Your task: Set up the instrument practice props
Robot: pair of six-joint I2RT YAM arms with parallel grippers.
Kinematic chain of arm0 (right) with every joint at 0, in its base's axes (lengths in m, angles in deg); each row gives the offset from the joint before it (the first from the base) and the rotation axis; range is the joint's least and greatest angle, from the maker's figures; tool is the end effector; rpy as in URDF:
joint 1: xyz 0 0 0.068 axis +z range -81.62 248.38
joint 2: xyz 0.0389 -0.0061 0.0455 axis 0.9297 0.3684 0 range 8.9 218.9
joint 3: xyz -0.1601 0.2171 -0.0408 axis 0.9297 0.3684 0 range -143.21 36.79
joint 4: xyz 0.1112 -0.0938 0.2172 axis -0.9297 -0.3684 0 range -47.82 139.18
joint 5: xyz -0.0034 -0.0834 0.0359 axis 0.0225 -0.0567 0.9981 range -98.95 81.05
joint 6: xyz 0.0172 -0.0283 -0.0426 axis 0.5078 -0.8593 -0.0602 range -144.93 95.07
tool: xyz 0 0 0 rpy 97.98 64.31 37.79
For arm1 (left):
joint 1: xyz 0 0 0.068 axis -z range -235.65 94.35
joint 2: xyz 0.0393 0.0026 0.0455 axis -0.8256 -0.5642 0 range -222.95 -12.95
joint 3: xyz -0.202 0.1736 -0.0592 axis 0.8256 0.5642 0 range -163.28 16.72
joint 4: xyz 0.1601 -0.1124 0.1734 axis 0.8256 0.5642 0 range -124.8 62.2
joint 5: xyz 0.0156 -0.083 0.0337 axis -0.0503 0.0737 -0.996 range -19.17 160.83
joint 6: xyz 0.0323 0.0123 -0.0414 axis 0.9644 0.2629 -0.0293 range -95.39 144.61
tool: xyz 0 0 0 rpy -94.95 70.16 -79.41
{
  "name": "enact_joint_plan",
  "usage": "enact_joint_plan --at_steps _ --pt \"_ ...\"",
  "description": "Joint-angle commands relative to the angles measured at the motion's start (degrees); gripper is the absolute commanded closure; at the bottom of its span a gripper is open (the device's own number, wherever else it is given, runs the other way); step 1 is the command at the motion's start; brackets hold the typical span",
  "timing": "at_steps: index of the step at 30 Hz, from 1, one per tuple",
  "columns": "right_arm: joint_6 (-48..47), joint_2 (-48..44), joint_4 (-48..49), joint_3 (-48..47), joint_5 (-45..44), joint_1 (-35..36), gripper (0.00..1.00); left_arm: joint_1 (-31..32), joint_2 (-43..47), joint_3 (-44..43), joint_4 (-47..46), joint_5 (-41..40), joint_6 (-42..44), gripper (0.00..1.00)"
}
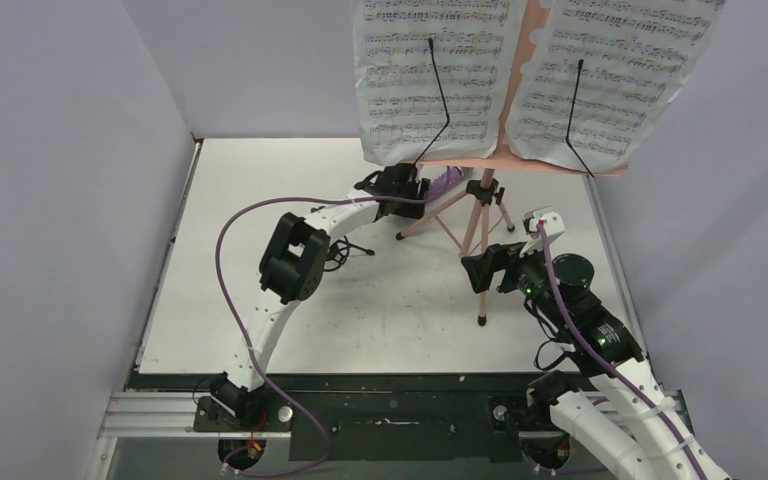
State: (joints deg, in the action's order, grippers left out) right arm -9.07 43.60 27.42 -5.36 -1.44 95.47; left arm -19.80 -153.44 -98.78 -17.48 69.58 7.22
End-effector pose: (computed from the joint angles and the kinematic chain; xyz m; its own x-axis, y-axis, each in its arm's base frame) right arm 0.1260 0.0697 0.3280 -0.3659 0.1171 -0.9232 -0.4827 0.8243 0.2959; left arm 0.4479 -0.3229 0.1586 -0.6917 0.1312 -0.7102 0.3833 0.9001 -0.2070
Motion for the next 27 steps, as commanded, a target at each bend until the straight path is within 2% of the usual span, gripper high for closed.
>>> enact_joint_plan --at_steps 1,7,13,18,24,27 --pt "-0.3 -0.1 0.8 -0.4 -0.2 0.2 0.1 0.8 2.4 0.4 -2.5 0.8 4.2 0.43" --pt "0.0 0.2 1.3 -0.4 0.0 0.2 0.1 1.6 5.1 5.3 -3.0 -1.1 6.5 0.57" --pt "-0.1 0.4 1.7 -0.2 0.7 0.2 0.1 1.5 9.4 11.9 -3.8 -0.9 6.5 0.67" --pt "0.2 0.7 3.1 -0.3 2.2 0.2 0.1 1.1 13.0 15.9 -3.1 -3.8 6.0 0.75" --pt "0.2 1.5 3.5 -0.3 2.6 0.2 0.1 0.6 15.2 18.5 -3.3 -2.8 5.0 0.76" --pt "0.3 1.4 3.8 0.0 2.6 0.2 0.1 0.3 15.4 17.2 -3.0 -2.4 5.4 0.66"
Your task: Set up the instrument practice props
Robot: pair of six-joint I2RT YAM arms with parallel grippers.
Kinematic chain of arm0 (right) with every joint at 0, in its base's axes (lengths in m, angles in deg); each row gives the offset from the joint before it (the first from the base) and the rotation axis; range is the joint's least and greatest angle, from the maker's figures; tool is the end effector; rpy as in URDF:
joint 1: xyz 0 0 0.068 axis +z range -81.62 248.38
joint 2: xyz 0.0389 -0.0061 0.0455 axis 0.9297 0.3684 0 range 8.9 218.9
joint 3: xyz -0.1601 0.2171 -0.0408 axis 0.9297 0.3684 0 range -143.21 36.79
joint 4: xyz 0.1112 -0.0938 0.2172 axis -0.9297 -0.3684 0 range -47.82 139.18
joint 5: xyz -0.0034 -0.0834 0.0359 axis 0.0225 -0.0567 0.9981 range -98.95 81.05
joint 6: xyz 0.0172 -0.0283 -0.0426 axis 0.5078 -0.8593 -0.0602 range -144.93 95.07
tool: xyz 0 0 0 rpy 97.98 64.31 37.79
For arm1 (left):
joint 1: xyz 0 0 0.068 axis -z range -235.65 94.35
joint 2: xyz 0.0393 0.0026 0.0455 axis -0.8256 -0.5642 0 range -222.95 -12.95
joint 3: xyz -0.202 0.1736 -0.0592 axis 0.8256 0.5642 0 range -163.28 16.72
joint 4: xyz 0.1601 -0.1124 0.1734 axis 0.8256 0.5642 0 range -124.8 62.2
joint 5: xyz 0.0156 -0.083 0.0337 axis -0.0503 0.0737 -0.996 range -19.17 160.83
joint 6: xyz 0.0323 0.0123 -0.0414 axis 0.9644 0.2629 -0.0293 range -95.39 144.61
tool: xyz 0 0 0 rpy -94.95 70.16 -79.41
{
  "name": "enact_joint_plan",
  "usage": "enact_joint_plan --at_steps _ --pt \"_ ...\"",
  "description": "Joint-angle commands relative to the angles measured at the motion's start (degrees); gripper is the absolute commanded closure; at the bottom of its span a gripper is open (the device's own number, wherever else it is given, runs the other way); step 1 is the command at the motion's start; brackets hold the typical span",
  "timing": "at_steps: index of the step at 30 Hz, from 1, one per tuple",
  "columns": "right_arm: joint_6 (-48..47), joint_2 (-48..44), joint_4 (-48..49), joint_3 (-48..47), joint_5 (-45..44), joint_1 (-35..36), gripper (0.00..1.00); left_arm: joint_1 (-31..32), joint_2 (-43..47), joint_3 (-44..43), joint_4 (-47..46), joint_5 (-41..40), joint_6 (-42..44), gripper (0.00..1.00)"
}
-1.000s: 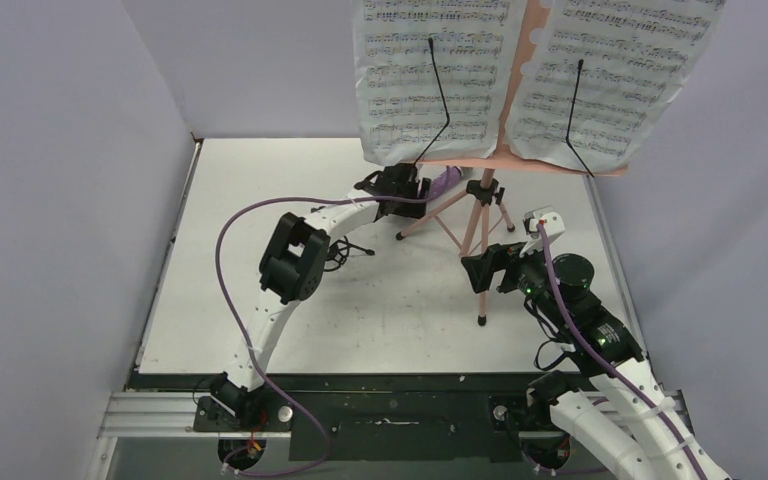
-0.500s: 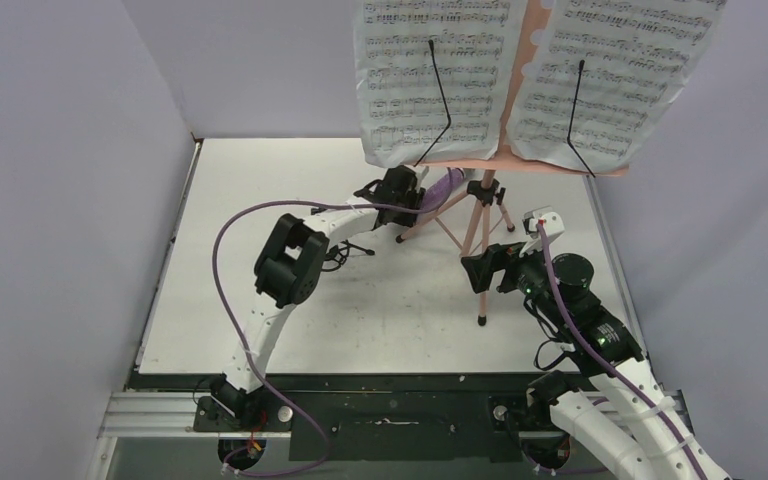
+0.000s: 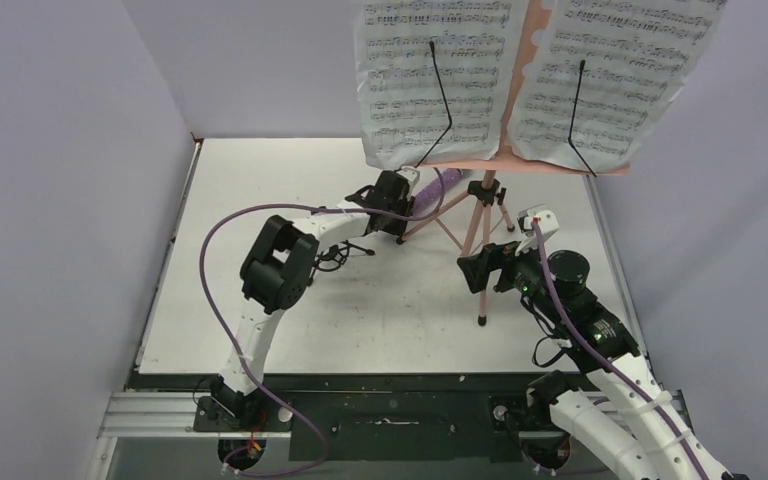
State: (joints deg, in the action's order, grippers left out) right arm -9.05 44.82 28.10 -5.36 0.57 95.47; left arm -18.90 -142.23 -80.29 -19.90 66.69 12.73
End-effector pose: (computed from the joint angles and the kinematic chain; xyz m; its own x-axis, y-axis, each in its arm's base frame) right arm 0.1297 0.0729 0.3266 -0.3814 0.1080 -0.9181 -0.5065 0.8064 0.3053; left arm 0.4027 -0.2977 0.1575 -0.6897 0.2589 -0.6763 0.4246 0.9011 -0.0881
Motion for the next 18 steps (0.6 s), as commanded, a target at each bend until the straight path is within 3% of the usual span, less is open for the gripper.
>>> enact_joint_plan --at_steps 1,5,9,12,18 --pt "0.4 0.1 3.1 0.0 0.5 0.2 0.1 -0.8 4.1 -2.0 -0.5 1.1 0.1 0.6" --pt "0.5 0.0 3.2 0.2 0.2 0.3 0.1 -1.2 3.4 -4.6 -1.2 3.9 2.3 0.34" --pt "0.6 0.2 3.6 0.4 0.0 0.2 0.1 -1.2 0.9 -9.4 0.4 6.3 4.7 0.19" --pt "0.3 0.6 3.7 0.3 -0.1 0.3 0.1 -1.2 -2.0 -14.3 2.4 6.1 5.3 0.1" --pt "-0.3 1.2 3.6 -0.1 -0.5 0.2 0.1 -1.1 -8.5 -24.4 5.0 3.5 5.6 0.05"
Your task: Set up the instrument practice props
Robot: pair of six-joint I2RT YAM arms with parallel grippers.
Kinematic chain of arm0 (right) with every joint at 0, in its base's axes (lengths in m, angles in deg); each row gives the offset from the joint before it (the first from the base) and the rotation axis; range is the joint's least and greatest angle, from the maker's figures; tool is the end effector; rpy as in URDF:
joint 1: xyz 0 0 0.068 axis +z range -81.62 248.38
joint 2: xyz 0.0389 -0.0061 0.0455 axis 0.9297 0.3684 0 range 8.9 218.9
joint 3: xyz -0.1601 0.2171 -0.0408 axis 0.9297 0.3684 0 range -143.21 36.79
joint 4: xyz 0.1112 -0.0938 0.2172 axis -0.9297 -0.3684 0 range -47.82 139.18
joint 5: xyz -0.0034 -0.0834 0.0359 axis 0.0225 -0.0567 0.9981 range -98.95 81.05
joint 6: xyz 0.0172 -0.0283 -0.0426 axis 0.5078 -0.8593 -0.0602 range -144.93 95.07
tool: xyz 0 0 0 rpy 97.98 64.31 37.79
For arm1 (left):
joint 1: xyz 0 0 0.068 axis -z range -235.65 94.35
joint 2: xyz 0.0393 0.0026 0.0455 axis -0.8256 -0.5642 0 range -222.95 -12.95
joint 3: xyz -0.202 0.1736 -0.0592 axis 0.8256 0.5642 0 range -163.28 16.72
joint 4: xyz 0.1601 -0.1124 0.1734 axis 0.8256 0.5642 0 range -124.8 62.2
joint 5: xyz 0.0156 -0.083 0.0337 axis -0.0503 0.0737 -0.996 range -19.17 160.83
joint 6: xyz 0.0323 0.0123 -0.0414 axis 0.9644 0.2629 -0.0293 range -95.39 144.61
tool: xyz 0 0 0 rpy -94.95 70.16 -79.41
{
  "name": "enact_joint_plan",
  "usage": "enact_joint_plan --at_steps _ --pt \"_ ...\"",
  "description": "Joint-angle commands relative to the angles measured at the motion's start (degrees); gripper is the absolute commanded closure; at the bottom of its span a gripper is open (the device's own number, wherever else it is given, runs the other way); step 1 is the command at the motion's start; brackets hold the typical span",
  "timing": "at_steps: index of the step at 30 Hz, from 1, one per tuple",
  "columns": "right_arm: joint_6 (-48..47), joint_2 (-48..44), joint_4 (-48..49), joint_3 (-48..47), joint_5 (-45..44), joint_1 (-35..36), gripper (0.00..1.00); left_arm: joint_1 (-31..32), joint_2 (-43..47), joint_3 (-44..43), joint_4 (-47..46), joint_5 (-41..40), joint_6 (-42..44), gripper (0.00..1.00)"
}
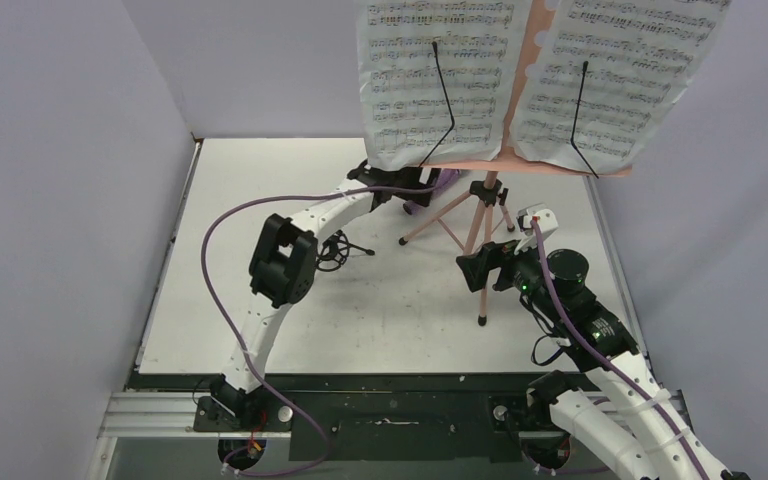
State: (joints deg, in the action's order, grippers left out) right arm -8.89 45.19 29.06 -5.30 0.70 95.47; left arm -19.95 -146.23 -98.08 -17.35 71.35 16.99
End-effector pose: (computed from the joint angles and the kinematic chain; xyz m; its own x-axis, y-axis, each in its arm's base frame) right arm 0.1313 0.0739 0.3272 -0.3757 0.1138 -0.9197 -0.5096 0.8035 0.3076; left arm 0.4391 -0.3161 0.2207 -0.5504 0.2323 -0.8020 0.5212 0.8460 -0.1126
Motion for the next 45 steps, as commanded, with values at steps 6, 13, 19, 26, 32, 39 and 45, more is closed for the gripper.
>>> enact_joint_plan --at_steps 6,13,19,26,32,39,45 --pt "-0.5 0.7 2.6 0.0 -1.0 0.2 0.1 0.1 -9.1 -12.1 1.9 -1.5 1.6 0.07" --pt "-0.8 0.8 2.5 0.0 -1.1 0.2 0.1 0.2 -12.3 -14.5 3.0 2.2 1.5 0.33" --pt "-0.7 0.7 2.4 0.1 -1.3 0.2 0.1 0.6 -12.3 -13.7 4.4 0.0 2.3 0.41" --pt "0.6 0.6 3.3 -0.1 -0.7 0.2 0.1 0.7 -10.8 -11.8 6.4 -2.2 2.8 0.64" --pt "1.3 0.5 3.7 0.1 -0.4 0.2 0.1 0.5 -5.1 -3.8 4.9 -3.4 2.0 0.75" --pt "1.3 0.6 3.8 0.0 -0.5 0.2 0.1 0.4 4.4 10.5 -0.6 -6.5 -0.3 1.0" --pt "1.3 1.1 4.1 0.0 -0.4 0.2 0.1 0.1 10.4 20.9 -2.3 -8.1 -3.6 1.0"
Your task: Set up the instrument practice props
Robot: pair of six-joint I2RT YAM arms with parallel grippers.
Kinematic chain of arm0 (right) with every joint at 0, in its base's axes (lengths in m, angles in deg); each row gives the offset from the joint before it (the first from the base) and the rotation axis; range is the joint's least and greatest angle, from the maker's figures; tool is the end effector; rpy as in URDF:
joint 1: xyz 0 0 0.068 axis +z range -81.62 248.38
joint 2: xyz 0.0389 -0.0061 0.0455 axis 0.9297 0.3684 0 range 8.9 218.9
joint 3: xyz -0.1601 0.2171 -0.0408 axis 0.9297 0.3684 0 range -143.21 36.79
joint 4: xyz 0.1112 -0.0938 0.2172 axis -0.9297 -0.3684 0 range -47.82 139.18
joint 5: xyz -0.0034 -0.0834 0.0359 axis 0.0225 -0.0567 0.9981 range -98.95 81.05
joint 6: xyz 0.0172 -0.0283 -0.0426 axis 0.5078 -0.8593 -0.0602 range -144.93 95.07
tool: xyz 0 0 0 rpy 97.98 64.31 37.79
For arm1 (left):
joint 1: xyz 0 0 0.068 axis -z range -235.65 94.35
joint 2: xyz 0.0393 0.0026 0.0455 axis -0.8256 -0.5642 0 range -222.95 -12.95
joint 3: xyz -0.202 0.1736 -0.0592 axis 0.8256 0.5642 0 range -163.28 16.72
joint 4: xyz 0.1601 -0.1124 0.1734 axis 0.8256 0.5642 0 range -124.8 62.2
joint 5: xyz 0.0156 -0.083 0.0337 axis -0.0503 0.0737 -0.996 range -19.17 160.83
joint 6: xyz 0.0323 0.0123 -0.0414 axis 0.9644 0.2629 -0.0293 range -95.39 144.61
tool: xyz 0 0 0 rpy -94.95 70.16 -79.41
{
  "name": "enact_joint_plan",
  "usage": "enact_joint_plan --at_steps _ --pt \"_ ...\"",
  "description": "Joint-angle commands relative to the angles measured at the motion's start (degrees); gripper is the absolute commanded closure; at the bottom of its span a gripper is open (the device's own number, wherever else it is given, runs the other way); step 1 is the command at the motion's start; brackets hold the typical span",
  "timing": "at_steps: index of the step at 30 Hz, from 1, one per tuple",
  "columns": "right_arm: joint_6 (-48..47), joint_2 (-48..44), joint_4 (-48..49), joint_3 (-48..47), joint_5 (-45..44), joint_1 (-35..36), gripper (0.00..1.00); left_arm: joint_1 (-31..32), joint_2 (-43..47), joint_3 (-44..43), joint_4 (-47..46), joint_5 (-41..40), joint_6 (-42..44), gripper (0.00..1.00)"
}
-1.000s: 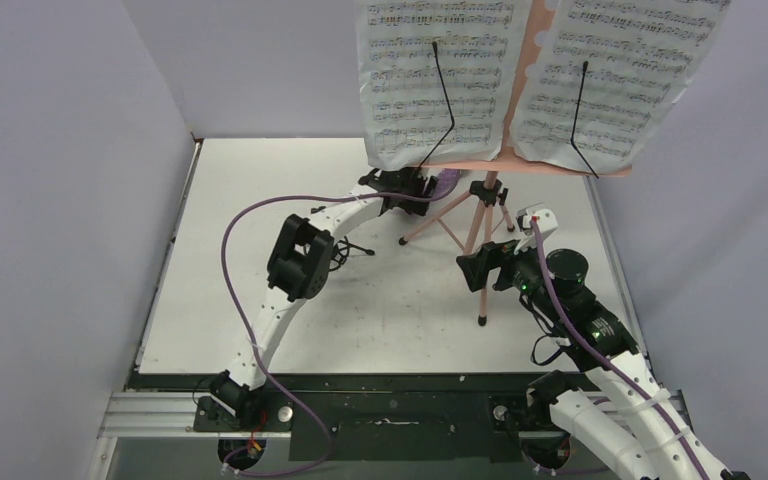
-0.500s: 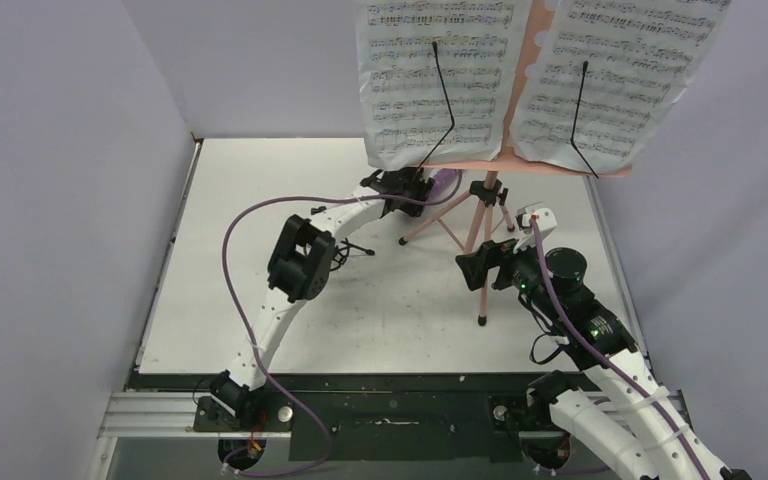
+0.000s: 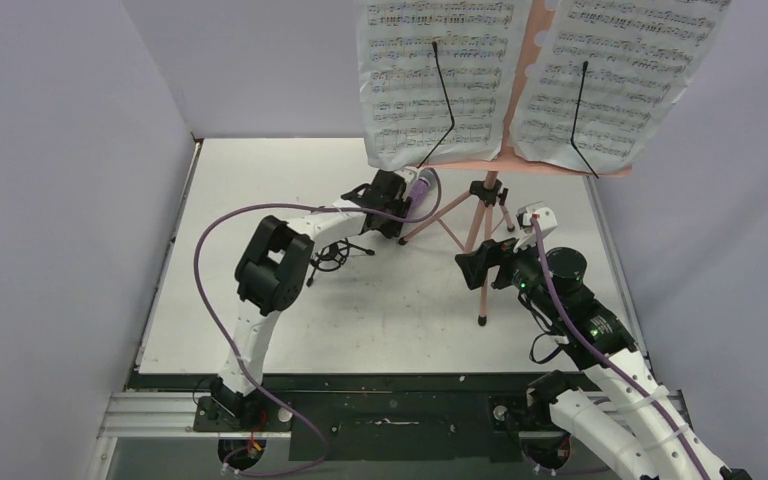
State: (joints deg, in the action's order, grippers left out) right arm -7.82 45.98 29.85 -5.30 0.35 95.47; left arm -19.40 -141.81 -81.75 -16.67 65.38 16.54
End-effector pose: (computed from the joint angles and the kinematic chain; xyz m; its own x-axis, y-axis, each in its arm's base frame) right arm 0.1344 0.0752 0.3268 -0.3838 0.1298 -0.9143 -0.4980 0.8047 0.3233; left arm 0.4050 -0.2929 0.1649 -0.6736 0.3207 -0.6659 0.4479 0.8938 -0.0225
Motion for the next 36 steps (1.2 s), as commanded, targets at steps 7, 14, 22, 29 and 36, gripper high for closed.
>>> enact_joint_plan --at_steps 7,14,22,29,36 --pt "-0.1 1.3 3.6 -0.6 0.0 0.2 0.1 -0.6 10.3 14.3 -4.0 -3.2 -5.8 1.0" --pt "0.3 1.6 3.9 -0.4 0.0 0.2 0.1 -0.9 15.3 23.4 -3.8 -3.4 -8.4 1.0" --pt "0.7 1.9 4.6 -0.3 0.3 0.2 0.1 -0.1 21.9 35.6 -7.9 -1.5 -13.2 1.0" --pt "1.2 2.6 5.4 -0.1 1.2 0.2 0.1 2.5 25.7 42.1 -10.4 0.1 -17.1 1.0" --pt "1.3 2.6 5.5 -0.3 1.2 0.3 0.1 6.9 27.9 44.8 -8.0 -3.9 -20.2 1.0"
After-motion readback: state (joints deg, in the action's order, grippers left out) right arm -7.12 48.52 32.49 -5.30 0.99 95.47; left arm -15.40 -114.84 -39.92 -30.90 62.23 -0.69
